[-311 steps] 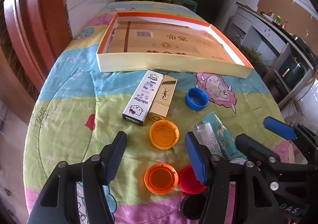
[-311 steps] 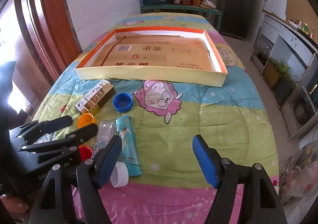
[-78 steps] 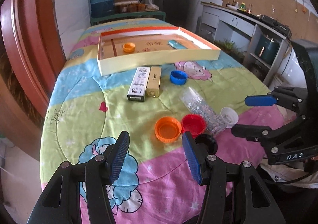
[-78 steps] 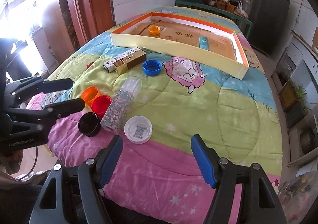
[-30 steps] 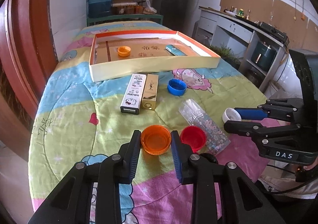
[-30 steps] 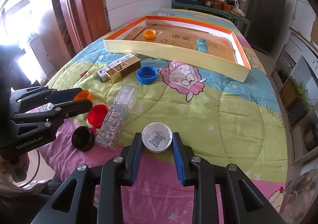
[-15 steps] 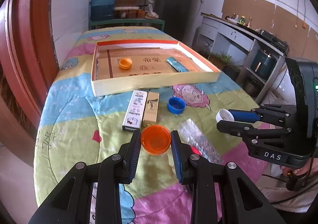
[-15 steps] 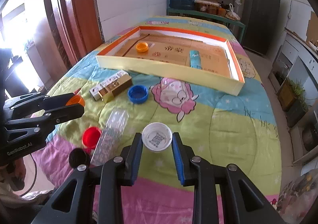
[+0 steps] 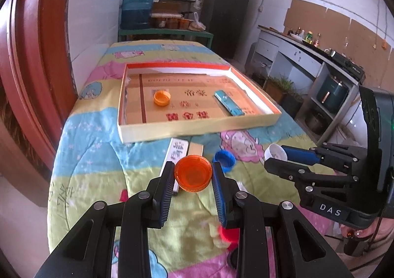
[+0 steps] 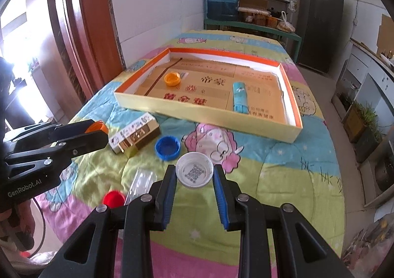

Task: Organize rigid objects
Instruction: 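Carry the orange cap with the left tool while the right tool carries the white cap into the box lid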

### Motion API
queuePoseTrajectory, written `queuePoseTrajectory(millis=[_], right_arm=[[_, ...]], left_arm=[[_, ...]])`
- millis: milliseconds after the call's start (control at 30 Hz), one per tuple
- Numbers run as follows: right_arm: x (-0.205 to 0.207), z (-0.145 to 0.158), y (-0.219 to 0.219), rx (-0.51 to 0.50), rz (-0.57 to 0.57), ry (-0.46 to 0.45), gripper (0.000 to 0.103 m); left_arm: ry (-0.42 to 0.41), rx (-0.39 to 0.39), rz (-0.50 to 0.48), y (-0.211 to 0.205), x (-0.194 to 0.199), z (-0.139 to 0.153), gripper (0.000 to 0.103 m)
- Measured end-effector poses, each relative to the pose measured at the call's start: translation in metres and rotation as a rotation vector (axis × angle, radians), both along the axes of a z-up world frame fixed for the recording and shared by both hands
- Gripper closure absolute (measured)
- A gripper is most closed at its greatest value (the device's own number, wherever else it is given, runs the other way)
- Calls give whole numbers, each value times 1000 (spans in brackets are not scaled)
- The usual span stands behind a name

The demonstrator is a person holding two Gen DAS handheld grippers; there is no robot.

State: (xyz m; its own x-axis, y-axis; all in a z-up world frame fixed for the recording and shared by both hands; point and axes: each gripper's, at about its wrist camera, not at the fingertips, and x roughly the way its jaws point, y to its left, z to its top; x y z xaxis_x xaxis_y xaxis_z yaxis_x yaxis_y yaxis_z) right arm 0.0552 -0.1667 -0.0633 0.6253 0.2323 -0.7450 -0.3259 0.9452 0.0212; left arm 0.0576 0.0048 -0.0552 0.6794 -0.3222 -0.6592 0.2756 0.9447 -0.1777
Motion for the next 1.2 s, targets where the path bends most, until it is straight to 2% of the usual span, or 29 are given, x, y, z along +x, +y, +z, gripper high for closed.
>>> queuePoseTrajectory(millis=[1200], right_arm=[[55,33,-6,43,12,-81,73]], left_arm=[[-45,-2,58,-20,74,41,72]])
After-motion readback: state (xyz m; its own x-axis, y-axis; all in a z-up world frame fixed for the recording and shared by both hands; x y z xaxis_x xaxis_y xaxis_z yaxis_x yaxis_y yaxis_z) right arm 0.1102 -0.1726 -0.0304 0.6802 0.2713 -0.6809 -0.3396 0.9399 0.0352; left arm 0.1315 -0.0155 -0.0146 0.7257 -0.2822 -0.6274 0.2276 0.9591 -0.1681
